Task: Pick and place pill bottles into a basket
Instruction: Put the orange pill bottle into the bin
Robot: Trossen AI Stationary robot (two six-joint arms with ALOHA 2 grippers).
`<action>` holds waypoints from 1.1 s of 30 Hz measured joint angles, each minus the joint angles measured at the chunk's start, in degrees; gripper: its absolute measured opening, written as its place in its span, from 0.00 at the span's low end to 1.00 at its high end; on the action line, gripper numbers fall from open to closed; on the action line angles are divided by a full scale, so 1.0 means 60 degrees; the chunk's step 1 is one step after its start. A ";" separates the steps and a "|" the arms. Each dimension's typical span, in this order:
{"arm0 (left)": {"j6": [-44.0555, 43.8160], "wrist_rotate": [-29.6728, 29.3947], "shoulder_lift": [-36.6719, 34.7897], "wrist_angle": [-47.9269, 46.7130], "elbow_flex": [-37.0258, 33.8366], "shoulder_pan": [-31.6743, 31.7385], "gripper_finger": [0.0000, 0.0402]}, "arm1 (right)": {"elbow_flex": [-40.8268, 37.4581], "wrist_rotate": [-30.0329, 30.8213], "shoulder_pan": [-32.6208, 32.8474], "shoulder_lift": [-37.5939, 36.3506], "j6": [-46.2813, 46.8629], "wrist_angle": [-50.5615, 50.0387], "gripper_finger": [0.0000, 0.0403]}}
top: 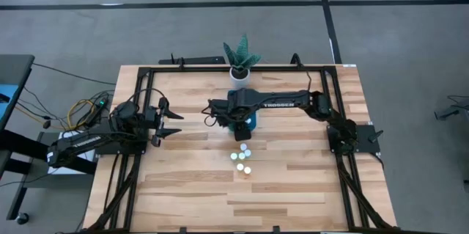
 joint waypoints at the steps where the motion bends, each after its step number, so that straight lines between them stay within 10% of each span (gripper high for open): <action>1: 0.0000 0.0000 0.0000 0.0000 0.0000 0.0000 0.53 | 0.0000 0.0035 0.0016 -0.0123 0.0080 -0.0072 0.41; 33: 0.0000 -0.0004 0.0000 0.0000 0.0000 0.0002 0.53 | -0.0015 -0.1646 0.3784 -0.0814 0.6764 -0.1511 0.40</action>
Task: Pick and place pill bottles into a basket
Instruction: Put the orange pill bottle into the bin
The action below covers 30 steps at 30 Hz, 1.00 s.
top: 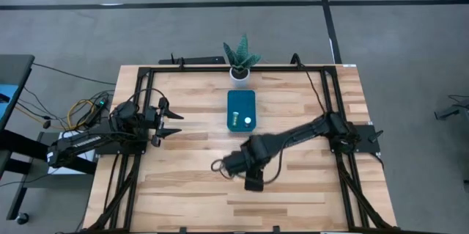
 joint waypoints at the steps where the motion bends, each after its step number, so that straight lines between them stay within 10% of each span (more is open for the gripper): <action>1: 0.0000 0.0000 -0.0004 0.0000 0.0000 -0.0002 0.53 | 0.0009 -0.0088 0.0087 0.0093 0.0330 0.0119 0.40; 30: 0.0000 -0.0007 0.0011 0.0015 -0.0004 0.0001 0.53 | 0.0015 -0.0504 -0.0152 0.1096 0.4452 0.0970 0.46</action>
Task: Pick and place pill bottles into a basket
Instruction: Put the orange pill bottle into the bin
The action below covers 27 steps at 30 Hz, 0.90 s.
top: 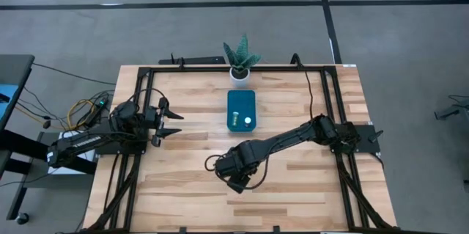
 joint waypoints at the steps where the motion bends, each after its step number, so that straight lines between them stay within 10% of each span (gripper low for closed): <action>1: 0.0000 0.0000 0.0000 0.0000 0.0000 -0.0001 0.53 | 0.0000 0.0095 0.0002 0.0000 -0.0005 0.0001 0.47; 27: 0.0000 0.0004 0.0000 -0.0007 0.0000 0.0001 0.53 | -0.0004 0.0712 0.0096 0.0295 -0.1048 -0.0178 0.50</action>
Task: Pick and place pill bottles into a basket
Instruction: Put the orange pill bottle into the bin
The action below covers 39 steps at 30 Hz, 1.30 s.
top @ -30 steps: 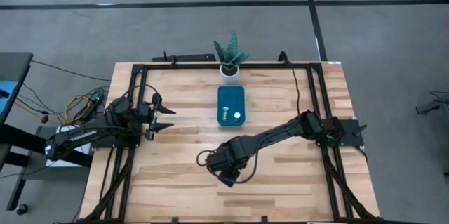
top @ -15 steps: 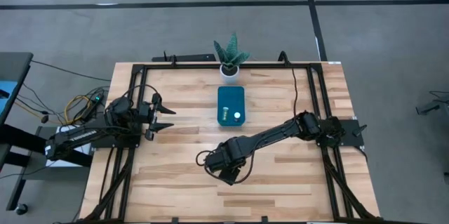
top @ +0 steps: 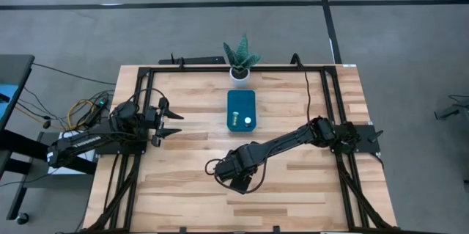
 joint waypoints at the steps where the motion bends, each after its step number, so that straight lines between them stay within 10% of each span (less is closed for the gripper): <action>1: 0.0000 0.0000 0.0000 0.0000 0.0000 -0.0001 0.53 | 0.0000 0.0025 0.0000 0.0000 -0.0008 0.0007 0.50; 39: 0.0000 0.0003 0.0000 -0.0001 0.0000 -0.0001 0.53 | 0.0000 0.0310 0.0145 0.0000 -0.0009 -0.0109 0.58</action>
